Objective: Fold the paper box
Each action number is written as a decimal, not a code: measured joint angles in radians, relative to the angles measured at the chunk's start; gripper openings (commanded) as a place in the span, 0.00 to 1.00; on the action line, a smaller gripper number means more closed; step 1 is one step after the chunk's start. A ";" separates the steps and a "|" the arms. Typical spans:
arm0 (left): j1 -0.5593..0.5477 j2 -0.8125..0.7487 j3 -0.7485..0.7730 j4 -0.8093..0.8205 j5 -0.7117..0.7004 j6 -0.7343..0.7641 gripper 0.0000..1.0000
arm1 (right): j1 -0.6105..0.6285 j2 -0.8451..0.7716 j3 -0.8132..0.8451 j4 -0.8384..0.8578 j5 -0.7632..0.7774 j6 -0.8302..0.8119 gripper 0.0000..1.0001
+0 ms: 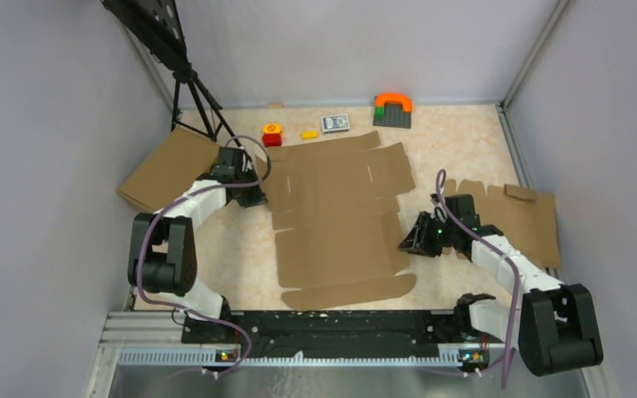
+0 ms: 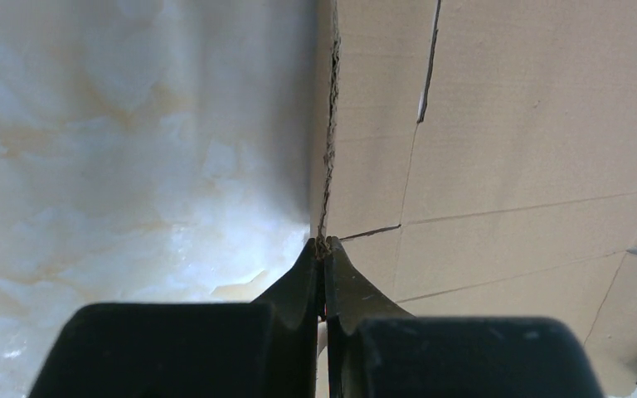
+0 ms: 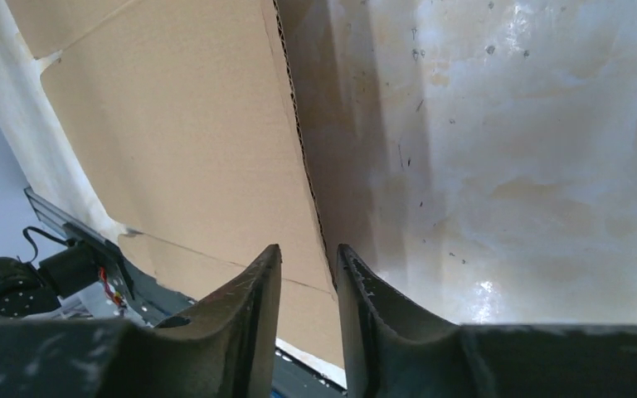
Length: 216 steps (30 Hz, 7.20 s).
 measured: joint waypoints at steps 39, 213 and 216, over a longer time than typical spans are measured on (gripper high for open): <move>-0.131 -0.257 -0.294 -0.123 0.216 -0.005 0.83 | 0.072 0.027 -0.001 0.022 0.041 0.025 0.03; 0.016 0.169 0.539 -0.377 0.444 0.521 0.00 | 0.313 -0.145 -0.020 0.025 0.106 0.412 0.94; 0.016 0.169 0.542 -0.378 0.446 0.521 0.00 | 0.317 -0.175 -0.062 0.078 0.104 0.556 0.94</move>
